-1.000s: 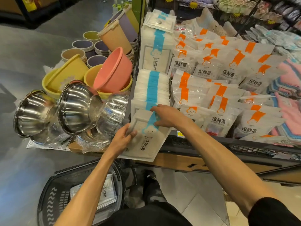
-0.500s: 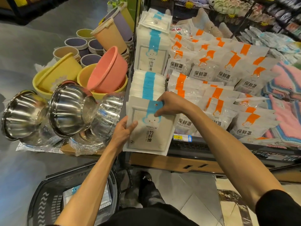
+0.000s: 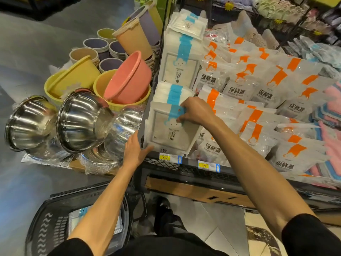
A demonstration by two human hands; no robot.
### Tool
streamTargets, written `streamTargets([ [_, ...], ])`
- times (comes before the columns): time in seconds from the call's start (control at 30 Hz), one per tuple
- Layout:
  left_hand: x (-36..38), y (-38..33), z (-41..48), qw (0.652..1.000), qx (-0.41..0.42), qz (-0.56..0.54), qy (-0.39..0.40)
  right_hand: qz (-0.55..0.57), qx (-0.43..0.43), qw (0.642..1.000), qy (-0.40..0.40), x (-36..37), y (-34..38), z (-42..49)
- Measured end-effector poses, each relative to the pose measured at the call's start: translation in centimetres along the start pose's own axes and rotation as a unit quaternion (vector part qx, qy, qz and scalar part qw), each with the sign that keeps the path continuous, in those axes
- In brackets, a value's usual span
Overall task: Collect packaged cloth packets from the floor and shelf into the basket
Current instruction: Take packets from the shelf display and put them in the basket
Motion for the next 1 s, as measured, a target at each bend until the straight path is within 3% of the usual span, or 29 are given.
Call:
streamTargets([
  [1.0, 0.7, 1.5, -1.3, 0.997, -0.047, -0.052, 0.017, 0.065, 0.039, 0.996, 0.053, 12.4, -0.9, 1.2],
])
Point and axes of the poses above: each hand's wrist, its own z-axis towards the middle knuckle, its own x-axis out of the palm, y = z × x, the point moved 6 cm from there along z, towards the middle knuckle, and after that the axes turned 4 degrees about -x, right-handed, at the moved point
